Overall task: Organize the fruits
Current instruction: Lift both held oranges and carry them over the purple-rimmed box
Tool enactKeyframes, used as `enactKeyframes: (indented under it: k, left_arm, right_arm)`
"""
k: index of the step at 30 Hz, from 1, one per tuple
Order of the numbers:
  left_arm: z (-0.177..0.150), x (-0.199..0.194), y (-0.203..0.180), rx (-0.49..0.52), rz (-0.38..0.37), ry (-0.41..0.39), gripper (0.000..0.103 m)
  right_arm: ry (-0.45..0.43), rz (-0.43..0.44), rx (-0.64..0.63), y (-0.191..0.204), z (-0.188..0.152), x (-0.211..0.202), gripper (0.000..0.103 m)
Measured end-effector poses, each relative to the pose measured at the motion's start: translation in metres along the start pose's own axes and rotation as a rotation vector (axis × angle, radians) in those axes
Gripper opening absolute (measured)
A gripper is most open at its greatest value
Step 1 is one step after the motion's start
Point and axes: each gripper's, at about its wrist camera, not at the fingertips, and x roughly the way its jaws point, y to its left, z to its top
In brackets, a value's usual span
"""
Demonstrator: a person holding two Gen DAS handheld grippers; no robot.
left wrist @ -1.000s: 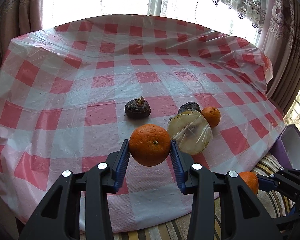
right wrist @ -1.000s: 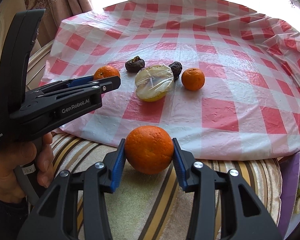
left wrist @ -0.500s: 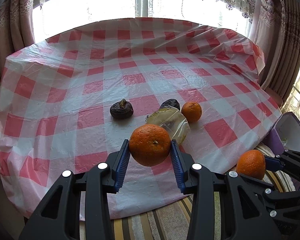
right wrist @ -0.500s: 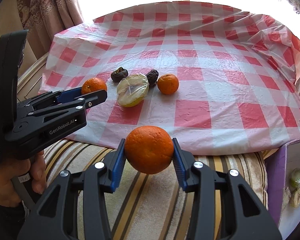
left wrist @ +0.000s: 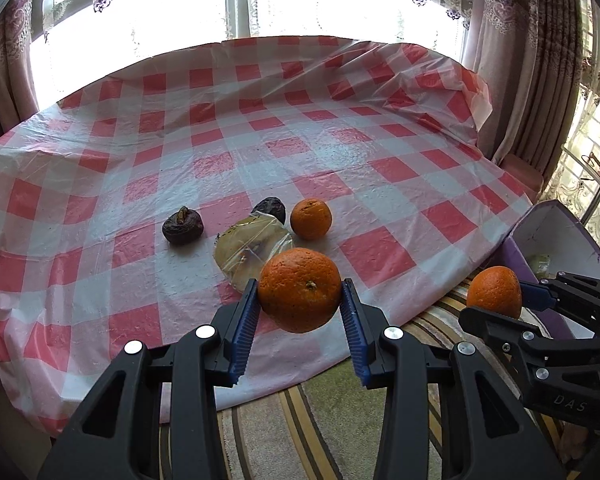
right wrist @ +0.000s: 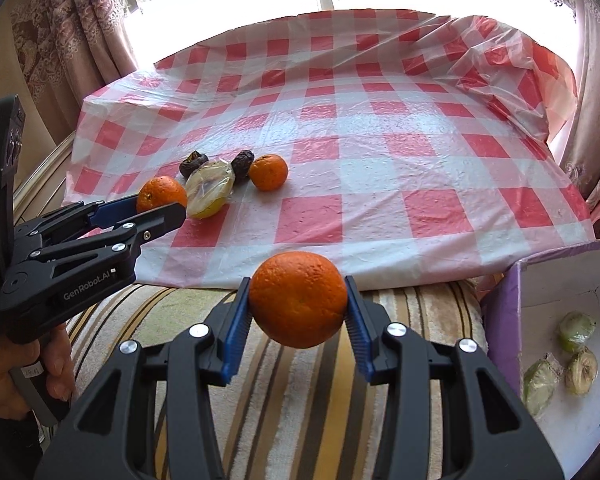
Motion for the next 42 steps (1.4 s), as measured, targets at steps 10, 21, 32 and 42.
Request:
enactKeyframes:
  k: [10, 21, 32, 42]
  left_arm:
    - [0.002, -0.001, -0.05, 0.091, -0.075, 0.013, 0.039]
    - [0.004, 0.005, -0.125, 0.225, -0.2, 0.027, 0.039]
    - [0.006, 0.015, -0.209, 0.375, -0.32, 0.036, 0.039]
    - [-0.005, 0.037, -0.265, 0.48, -0.408, 0.124, 0.039]
  right_arm:
    - [-0.034, -0.061, 0.07, -0.047, -0.006, -0.025, 0.044]
    - [-0.074, -0.217, 0.192, -0.133, -0.015, -0.061, 0.044]
    - [-0.018, -0.426, 0.291, -0.221, -0.048, -0.086, 0.044]
    - [0.107, -0.513, 0.265, -0.256, -0.074, -0.08, 0.044]
